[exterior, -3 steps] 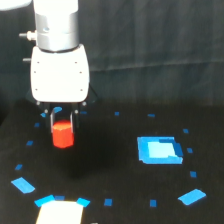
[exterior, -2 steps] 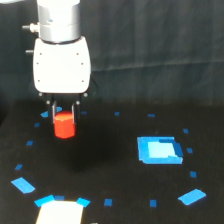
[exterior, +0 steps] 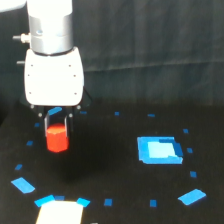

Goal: Pick up the red object from the table

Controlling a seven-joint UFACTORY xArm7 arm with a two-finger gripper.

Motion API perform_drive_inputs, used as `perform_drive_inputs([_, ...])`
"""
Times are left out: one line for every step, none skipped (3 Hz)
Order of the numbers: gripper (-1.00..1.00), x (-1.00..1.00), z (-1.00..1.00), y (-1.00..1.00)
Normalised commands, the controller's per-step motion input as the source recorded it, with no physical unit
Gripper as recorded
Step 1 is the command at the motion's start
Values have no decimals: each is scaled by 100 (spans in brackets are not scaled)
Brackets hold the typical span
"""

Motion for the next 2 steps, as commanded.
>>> perform_drive_inputs([-100,33,100,68])
perform_drive_inputs([-100,46,100,97])
